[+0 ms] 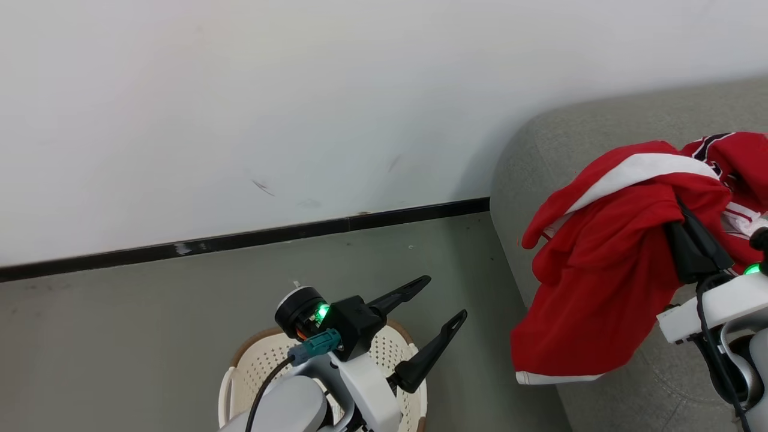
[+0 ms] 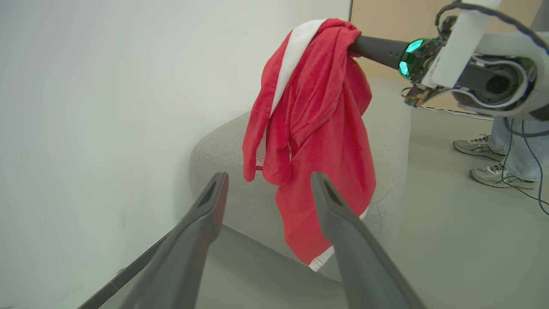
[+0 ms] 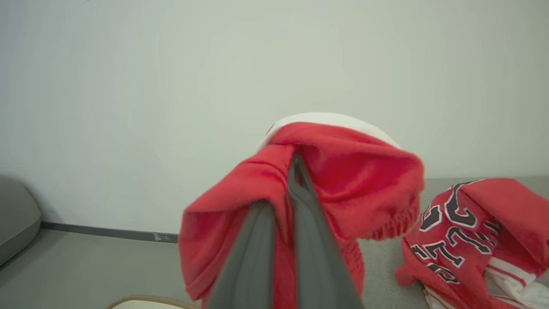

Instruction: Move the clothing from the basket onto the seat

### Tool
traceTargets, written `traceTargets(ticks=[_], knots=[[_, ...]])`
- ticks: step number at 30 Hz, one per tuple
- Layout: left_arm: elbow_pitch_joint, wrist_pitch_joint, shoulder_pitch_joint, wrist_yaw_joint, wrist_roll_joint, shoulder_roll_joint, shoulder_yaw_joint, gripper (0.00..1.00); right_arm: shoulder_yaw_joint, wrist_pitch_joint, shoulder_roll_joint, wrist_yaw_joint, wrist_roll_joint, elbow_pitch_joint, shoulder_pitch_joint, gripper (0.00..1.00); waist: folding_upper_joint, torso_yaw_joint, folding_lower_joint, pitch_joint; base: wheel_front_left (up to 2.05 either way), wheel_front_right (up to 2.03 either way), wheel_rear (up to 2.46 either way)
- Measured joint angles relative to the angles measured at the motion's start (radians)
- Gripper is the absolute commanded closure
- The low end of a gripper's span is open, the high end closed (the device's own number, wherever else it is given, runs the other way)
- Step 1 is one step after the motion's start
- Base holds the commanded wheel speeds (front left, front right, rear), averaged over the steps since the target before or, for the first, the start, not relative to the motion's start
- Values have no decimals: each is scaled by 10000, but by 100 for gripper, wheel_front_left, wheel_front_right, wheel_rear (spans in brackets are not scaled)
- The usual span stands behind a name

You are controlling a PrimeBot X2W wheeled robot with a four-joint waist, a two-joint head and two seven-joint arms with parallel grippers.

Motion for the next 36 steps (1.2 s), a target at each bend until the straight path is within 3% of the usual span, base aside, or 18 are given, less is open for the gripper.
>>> traceTargets(ticks=[25,36], knots=[[-2,-247,170,0,-130,336,-29,0,-671,0,359,0,-140,-1022,847,100,0,-1365,0,113,0,0,0],[-96,-226,181,0,-130,504,-25,0,-1166,0,-236,-2,-150,-1367,354,100,0,-1537,0,420,0,0,0]])
